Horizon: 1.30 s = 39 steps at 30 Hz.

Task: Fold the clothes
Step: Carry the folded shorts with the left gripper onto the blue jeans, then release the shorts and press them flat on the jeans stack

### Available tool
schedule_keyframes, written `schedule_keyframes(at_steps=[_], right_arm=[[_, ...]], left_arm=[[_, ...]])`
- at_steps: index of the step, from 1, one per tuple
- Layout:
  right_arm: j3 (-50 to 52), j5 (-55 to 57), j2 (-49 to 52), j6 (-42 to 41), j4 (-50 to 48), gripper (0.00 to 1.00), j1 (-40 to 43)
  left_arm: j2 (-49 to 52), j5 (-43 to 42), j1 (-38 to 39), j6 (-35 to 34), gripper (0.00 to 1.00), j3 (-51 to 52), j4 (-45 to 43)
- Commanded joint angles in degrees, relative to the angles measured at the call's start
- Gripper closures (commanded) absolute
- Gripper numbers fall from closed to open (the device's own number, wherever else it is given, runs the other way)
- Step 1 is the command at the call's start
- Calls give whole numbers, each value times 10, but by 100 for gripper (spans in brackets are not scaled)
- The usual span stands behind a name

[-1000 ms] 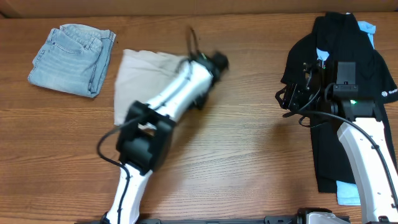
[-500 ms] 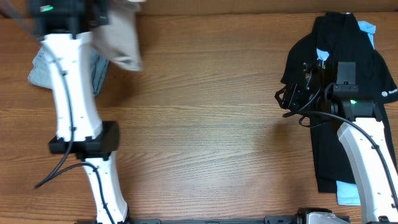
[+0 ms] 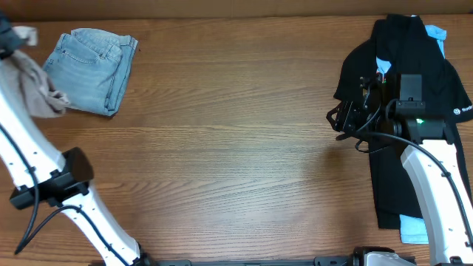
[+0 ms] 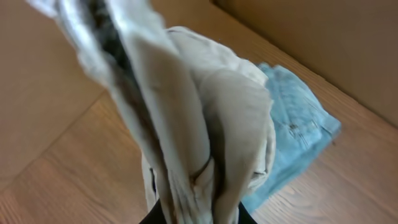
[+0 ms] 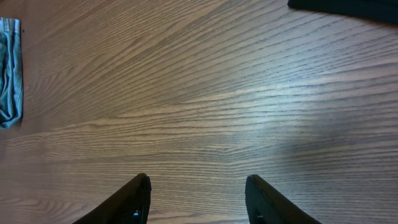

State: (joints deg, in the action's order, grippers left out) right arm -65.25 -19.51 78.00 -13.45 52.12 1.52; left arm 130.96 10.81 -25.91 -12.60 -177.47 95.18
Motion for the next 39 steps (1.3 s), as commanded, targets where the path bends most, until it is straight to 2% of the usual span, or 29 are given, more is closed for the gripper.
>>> schedule_keyframes(at_steps=[1, 7, 15, 18, 23, 24, 25, 27, 32, 39], right_arm=[[-15, -5, -9, 0, -1, 47, 1], [-15, -6, -9, 0, -1, 47, 0], [-15, -5, -9, 0, -2, 47, 0], [-15, -6, -7, 0, -4, 47, 0], [-15, -5, -6, 0, -3, 47, 0], [-15, -5, -6, 0, -3, 47, 0], [-15, -5, -6, 0, -3, 46, 0], [-15, -5, -6, 0, -4, 46, 0], [-15, -5, -6, 0, -3, 42, 0], [-15, -5, -6, 0, -3, 41, 0]], left_arm=[[-10, -36, -19, -32, 96, 7, -14], [-7, -47, -9, -44, 96, 108, -80], [-5, -45, 56, -48, 96, 258, -201], [-4, -39, 83, -48, 96, 284, -231], [-4, 21, 129, -50, 96, 301, -265], [-3, 30, 135, -51, 92, 301, -268], [-2, 36, 141, -50, 72, 301, -275], [-1, 37, 149, -50, 0, 301, -291], [-3, 37, 159, -50, 0, 300, -303], [-26, 38, 153, -36, 0, 280, -228]])
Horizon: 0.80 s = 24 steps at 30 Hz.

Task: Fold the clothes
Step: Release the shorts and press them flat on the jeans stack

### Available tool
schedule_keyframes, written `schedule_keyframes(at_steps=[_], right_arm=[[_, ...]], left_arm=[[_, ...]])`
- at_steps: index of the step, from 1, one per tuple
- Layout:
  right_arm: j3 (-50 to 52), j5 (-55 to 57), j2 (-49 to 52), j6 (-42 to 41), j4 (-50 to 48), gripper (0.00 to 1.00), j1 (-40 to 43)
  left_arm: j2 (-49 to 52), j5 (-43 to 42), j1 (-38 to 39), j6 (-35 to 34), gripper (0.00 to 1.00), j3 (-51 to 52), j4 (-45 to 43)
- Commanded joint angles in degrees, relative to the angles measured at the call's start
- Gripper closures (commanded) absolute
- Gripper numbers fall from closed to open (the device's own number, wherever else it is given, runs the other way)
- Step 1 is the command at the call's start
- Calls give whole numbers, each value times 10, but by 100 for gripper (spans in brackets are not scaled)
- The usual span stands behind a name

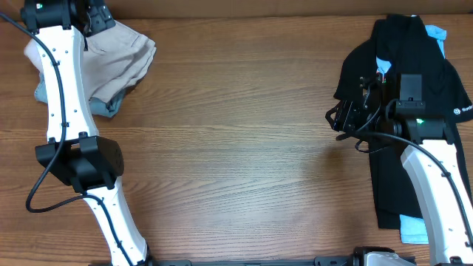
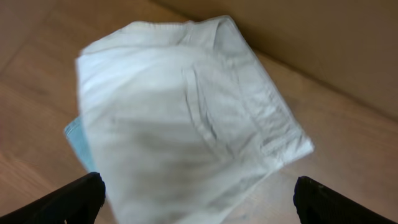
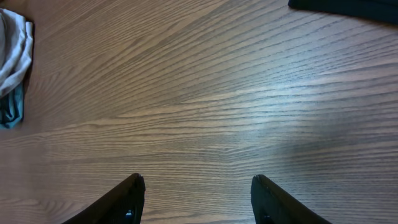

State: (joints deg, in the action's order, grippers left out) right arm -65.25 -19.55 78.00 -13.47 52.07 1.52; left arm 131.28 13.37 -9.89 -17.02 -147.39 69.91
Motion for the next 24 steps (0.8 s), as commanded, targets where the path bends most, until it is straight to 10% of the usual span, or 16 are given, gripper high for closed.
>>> schedule_keyframes(at_steps=[1, 8, 24], right_arm=[[-15, -5, -6, 0, -3, 41, 0], [-15, -5, -6, 0, -1, 41, 0], [-14, -5, -6, 2, 8, 41, 0]], left_arm=[[-31, 12, -8, 15, 0, -20, 34], [-13, -16, -42, 16, 0, 2, 111], [-12, -256, -201, -15, 0, 227, -102]])
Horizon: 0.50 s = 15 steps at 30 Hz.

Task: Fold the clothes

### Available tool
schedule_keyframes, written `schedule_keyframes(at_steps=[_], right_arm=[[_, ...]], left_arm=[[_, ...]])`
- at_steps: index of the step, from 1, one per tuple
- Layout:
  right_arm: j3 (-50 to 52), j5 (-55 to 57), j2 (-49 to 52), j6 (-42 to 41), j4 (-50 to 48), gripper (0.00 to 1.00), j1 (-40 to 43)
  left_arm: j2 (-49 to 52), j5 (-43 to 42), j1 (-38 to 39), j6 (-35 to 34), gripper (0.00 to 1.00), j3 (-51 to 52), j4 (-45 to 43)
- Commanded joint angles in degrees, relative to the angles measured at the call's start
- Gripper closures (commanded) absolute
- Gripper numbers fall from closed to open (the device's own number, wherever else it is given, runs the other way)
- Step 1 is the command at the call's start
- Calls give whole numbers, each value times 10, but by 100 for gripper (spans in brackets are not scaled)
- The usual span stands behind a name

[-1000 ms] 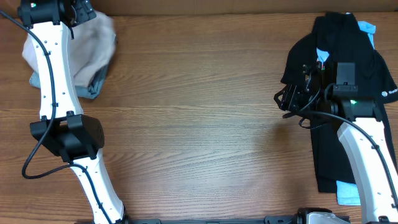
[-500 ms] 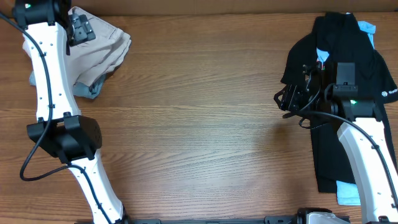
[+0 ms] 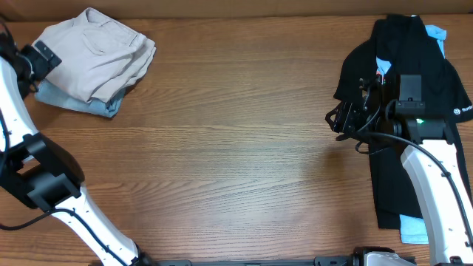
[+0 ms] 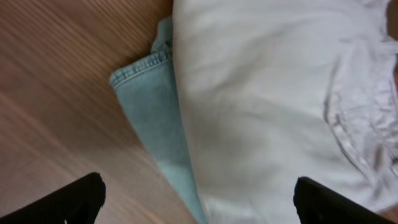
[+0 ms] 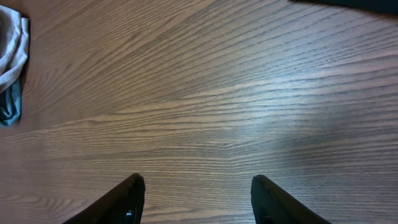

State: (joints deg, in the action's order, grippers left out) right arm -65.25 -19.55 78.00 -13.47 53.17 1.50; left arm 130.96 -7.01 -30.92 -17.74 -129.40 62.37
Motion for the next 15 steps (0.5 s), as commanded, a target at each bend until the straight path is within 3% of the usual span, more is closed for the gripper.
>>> schedule_keyframes(at_steps=[1, 3, 9, 13, 15], right_arm=[[-15, -5, -6, 2, -3, 41, 1], [-14, -5, -6, 2, -2, 41, 1], [-15, -5, -6, 2, -1, 41, 1], [-15, -5, -6, 2, -1, 41, 1], [-14, -5, -6, 2, -1, 41, 1]], left_arm=[[-9, -55, 9, -9, 0, 63, -44], [-9, -59, 10, -17, 0, 94, -75], [-9, -59, 13, -38, 16, 134, -129], [-9, -44, 13, -43, 40, 134, -138], [-9, -26, 14, -50, 48, 135, -138]])
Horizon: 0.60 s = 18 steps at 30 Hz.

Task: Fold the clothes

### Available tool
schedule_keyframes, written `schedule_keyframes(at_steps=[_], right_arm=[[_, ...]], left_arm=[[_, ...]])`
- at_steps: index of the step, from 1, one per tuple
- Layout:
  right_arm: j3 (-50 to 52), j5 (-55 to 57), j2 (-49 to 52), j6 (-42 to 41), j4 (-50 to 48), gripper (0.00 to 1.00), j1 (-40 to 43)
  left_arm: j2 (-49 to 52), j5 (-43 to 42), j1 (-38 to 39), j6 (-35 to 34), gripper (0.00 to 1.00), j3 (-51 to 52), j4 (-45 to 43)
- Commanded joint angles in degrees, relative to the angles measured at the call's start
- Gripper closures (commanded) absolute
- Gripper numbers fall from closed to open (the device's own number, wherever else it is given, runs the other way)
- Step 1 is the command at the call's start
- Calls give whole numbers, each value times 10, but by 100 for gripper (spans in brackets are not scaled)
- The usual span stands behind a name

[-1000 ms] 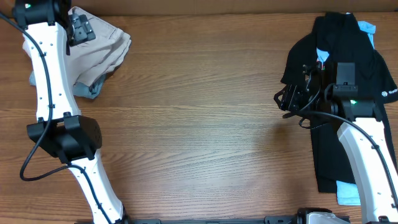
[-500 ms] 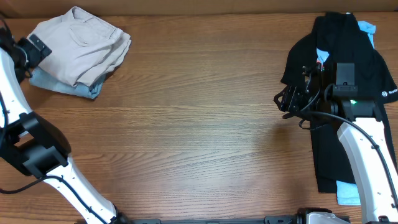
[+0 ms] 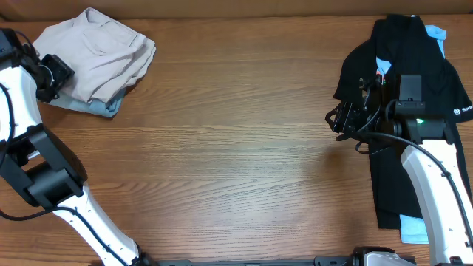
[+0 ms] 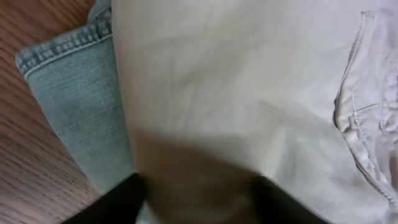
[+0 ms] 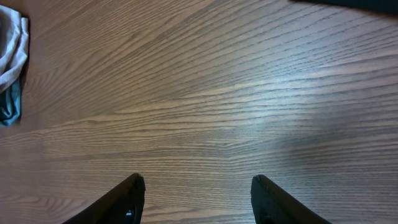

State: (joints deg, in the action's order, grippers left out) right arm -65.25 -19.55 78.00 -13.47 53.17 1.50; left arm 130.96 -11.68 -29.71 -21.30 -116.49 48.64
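Note:
Folded beige trousers (image 3: 96, 48) lie at the table's far left on top of folded blue jeans (image 3: 83, 105). My left gripper (image 3: 53, 76) is at the stack's left edge. In the left wrist view the beige cloth (image 4: 236, 93) fills the frame, the jeans (image 4: 74, 106) show beside it, and the left gripper (image 4: 196, 202) has its fingers drawn in on beige cloth. At the right lies an unfolded black garment (image 3: 403, 81). My right gripper (image 3: 338, 122) hangs open next to it, over bare wood (image 5: 196, 199).
A light blue garment (image 3: 436, 32) peeks from under the black one at the back and again near the front edge (image 3: 414, 230). A wall runs along the table's back edge. The wooden tabletop (image 3: 236, 148) stretches between the two piles.
My left gripper has moved in against the left edge of the stack, and its fingers, wide apart before, now stand closer together with beige cloth between them. The right arm has not moved.
My left gripper held the beige trousers hanging beside the folded jeans. Then the trousers lay on the jeans with the gripper open above them. It drew off to the left, still open, and now it is back at the stack's edge. The right gripper stayed open throughout.

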Motion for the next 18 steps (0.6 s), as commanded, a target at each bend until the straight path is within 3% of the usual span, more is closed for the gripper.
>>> schedule_keyframes(at_steps=[1, 4, 8, 9, 12, 13, 15, 18], right_arm=[[-15, -5, -6, 2, -1, 41, 1], [-15, -5, -6, 2, -2, 41, 1], [-15, -8, -6, 0, -1, 41, 1], [-14, -10, -6, 0, -1, 41, 1], [-15, -11, -6, 0, -1, 41, 1], [-15, -11, -6, 0, -1, 41, 1], [-15, -11, -6, 0, -1, 41, 1], [-15, -11, -6, 0, -2, 41, 1]], left_arm=[[-9, 25, 3, -15, 52, 6, -1], [-9, 43, 8, -14, 59, 10, -2], [-9, 49, 12, -15, 59, 42, -28], [-9, 45, 12, -15, 55, 49, -35], [-9, 46, 11, -14, 22, 62, -43], [-9, 46, 10, -9, 16, 62, -43], [-9, 46, 8, -5, 9, 62, -48], [-9, 46, 7, -5, 12, 62, -59]])
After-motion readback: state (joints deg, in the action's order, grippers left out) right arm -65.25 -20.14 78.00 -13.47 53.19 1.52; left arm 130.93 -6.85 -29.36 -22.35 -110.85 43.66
